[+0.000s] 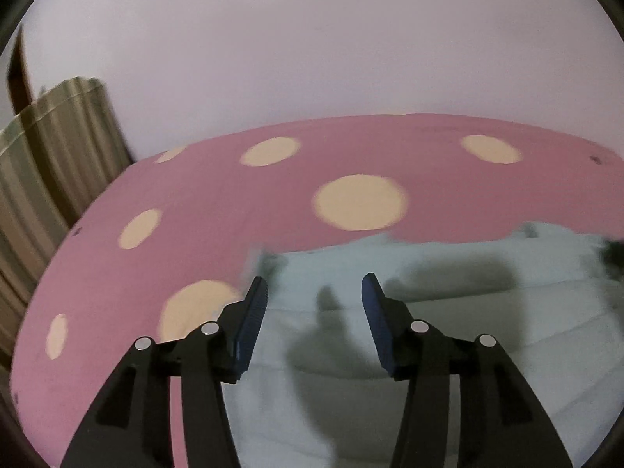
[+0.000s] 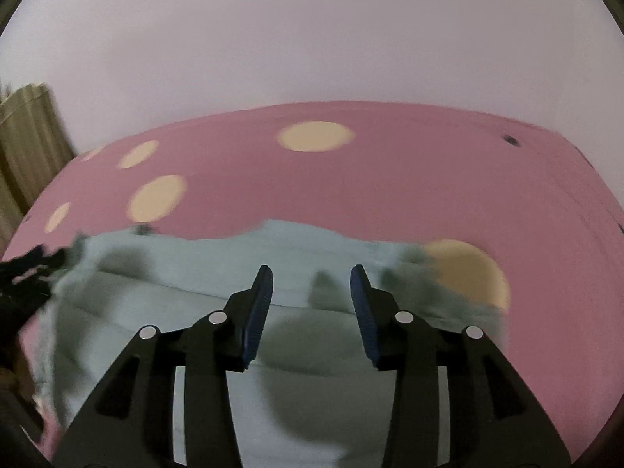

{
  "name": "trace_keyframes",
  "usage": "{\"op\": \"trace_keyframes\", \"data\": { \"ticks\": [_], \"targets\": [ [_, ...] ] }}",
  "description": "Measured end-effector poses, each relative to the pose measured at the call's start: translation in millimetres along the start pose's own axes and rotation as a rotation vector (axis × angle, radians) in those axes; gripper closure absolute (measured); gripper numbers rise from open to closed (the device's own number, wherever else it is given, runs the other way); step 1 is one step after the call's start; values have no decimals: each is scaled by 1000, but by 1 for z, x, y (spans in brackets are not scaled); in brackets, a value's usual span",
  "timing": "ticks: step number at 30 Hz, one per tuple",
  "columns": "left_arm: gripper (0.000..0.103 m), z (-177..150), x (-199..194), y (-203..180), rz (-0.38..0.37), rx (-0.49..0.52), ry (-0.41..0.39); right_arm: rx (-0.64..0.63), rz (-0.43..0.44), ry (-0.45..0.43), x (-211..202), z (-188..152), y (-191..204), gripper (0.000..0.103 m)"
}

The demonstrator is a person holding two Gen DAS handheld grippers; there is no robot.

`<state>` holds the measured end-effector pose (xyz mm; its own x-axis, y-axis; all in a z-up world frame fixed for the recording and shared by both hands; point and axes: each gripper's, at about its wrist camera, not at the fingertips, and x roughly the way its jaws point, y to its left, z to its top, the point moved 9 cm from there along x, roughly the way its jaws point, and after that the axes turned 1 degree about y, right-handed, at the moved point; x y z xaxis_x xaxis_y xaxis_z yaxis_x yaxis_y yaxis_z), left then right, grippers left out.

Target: Fold large clothes

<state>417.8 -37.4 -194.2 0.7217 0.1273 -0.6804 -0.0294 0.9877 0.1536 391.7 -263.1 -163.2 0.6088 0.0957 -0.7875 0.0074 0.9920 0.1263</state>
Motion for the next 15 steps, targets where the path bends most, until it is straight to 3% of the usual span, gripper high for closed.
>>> {"op": "trace_keyframes", "data": {
  "ticks": [6,10,15],
  "targets": [
    [52,-24,39,-43,-29,14,75,-67,26,65,42,-12,49,62],
    [52,-39,64,-48,-25,14,92,-91,-23,105,80,-38,51,61],
    [52,-40,75,-52,-7,35,99,-68,-18,87,92,-39,47,61]
  ]
}}
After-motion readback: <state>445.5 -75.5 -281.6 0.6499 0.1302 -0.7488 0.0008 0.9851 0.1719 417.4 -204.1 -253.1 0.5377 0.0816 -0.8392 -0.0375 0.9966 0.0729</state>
